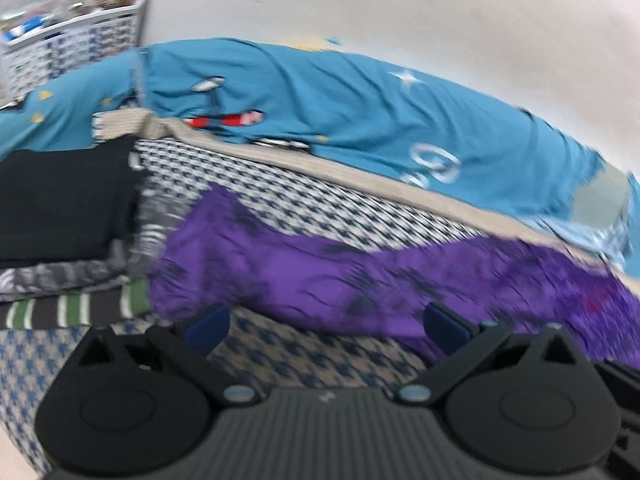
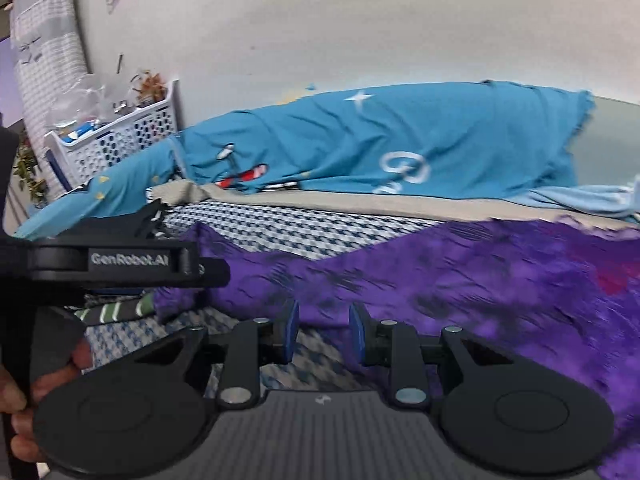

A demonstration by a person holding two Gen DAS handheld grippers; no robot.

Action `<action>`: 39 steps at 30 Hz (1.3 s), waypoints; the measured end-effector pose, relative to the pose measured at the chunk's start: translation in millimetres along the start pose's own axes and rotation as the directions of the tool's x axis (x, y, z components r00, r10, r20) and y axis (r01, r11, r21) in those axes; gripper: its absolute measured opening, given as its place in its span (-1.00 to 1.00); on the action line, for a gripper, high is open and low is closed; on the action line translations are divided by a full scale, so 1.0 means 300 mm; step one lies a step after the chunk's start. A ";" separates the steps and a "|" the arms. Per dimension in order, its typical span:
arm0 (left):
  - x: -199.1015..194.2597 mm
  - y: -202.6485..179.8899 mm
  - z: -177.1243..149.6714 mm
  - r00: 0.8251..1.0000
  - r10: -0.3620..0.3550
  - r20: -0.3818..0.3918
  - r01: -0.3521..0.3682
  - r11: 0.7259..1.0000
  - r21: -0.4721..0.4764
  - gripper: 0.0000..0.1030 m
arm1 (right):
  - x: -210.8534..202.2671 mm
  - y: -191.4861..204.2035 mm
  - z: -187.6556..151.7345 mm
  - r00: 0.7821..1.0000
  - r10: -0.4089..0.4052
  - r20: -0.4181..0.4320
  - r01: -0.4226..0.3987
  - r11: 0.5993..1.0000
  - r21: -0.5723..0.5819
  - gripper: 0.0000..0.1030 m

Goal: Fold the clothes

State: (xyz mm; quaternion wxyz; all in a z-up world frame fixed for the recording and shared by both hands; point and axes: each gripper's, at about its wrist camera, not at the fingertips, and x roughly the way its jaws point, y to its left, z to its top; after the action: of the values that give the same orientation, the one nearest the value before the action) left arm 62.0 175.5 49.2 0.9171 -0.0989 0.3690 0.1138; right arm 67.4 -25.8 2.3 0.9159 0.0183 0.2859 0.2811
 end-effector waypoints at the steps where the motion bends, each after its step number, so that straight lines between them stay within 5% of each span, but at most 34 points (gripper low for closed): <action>1: 0.002 -0.025 -0.012 1.000 -0.003 -0.005 0.003 1.000 0.020 1.00 | -0.016 -0.012 -0.008 1.000 -0.007 -0.001 0.007 1.000 0.000 -0.47; 15: 0.021 -0.264 -0.135 0.994 -0.081 -0.067 0.093 0.978 0.185 1.00 | -0.187 -0.257 -0.047 0.989 -0.145 0.014 0.145 0.989 0.011 -0.45; 29: 0.113 -0.401 -0.155 0.979 -0.120 -0.164 0.147 0.975 0.166 1.00 | -0.158 -0.640 0.042 0.932 -0.359 0.041 0.352 0.928 0.123 -0.46; 39: 0.163 -0.468 -0.170 0.969 -0.136 -0.208 0.177 0.966 0.191 1.00 | -0.046 -0.822 0.112 0.889 -0.456 0.042 0.452 0.889 0.076 -0.42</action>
State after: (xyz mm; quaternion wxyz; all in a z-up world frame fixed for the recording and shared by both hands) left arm 102.4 34.7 -7.4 0.8885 -0.0420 0.4569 -0.0087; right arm 200.2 -236.4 -10.5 0.9632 -0.0112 0.2640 0.0492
